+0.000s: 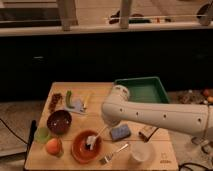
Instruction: Wipe red bowl with brush
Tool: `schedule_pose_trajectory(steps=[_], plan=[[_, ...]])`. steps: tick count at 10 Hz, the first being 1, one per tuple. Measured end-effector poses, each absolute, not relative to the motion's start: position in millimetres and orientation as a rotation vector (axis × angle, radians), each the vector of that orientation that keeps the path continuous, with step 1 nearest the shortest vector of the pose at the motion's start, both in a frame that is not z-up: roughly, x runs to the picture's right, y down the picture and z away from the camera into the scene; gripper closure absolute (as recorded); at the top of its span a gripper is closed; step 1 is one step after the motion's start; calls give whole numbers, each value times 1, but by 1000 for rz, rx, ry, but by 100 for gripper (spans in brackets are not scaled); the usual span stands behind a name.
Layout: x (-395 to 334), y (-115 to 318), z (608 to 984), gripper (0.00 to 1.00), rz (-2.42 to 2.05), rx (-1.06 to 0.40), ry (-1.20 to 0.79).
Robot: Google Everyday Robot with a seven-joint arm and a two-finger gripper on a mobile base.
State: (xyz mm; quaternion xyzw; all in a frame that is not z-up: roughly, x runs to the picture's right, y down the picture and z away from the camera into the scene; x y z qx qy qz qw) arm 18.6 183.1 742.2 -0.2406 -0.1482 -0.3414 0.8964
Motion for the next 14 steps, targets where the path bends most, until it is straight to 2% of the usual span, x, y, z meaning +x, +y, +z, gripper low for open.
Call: schedule_pose_trajectory(steps=[5, 9, 14], plan=[[-20, 172, 750, 100, -802, -509, -362], [-48, 204, 742, 100, -889, -541, -436], [11, 214, 742, 100, -803, -566, -385]])
